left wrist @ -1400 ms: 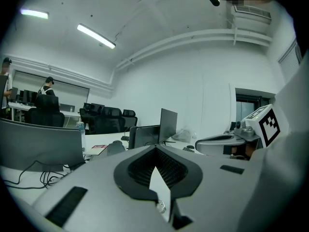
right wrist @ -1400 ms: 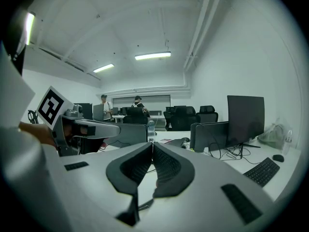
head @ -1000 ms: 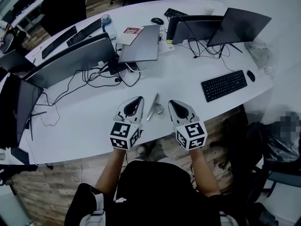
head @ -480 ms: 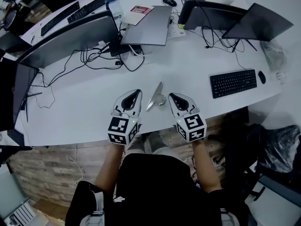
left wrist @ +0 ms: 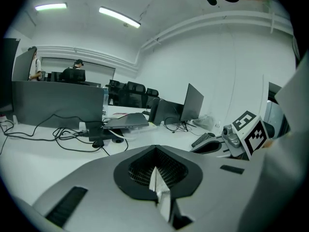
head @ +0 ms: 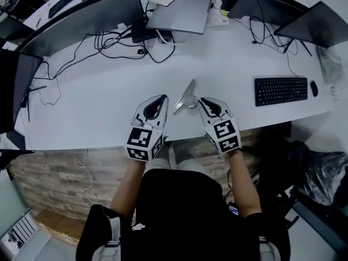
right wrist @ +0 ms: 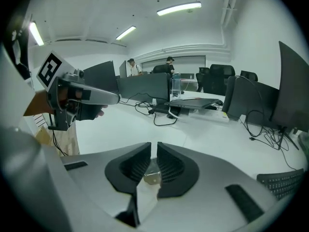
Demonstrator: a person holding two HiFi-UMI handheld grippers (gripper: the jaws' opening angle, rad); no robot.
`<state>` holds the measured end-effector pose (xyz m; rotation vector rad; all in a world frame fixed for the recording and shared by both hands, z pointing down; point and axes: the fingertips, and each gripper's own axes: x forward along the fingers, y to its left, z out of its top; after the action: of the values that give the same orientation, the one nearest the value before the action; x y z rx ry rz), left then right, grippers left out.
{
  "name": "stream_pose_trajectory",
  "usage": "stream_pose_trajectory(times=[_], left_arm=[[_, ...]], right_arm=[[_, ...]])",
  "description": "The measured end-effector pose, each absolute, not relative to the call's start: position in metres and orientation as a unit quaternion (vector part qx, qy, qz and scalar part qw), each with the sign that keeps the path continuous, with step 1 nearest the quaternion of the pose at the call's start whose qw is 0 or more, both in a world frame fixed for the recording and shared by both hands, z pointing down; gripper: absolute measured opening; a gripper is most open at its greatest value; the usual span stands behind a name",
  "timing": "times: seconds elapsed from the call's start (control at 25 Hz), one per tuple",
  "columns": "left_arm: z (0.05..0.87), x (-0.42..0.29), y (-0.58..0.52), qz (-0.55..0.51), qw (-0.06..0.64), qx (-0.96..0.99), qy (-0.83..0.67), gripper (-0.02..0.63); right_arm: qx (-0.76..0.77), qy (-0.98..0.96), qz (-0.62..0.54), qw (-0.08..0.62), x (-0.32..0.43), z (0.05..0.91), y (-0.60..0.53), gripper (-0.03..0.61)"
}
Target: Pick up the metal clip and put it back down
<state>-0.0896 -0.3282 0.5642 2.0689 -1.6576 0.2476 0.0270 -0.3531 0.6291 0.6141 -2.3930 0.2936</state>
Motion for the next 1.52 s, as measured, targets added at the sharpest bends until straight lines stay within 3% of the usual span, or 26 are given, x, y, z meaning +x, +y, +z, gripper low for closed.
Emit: stream_pose_trajectory(times=[0.16,0.48,0.72,1.52], left_arm=[[0.580,-0.099,-0.322,0.096,0.252,0.745,-0.611,0.011],[0.603,-0.107,-0.318,0.107,0.271,0.739,-0.607,0.011],[0.618,-0.113,-0.315,0.105,0.285,0.735,-0.606,0.011],[0.647,-0.139,-0.307,0.105,0.313,0.716,-0.614,0.011]], right_arm=[[0.211,-0.906,0.112,0.349,0.020,0.651,-0.347,0.029],[0.164,-0.895,0.114,0.399,0.008,0.692,-0.339,0.191],[0.134,-0.888,0.092,0.429,0.000,0.722,-0.337,0.264],[0.116,-0.865,0.067,0.483,-0.007,0.774,-0.342,0.281]])
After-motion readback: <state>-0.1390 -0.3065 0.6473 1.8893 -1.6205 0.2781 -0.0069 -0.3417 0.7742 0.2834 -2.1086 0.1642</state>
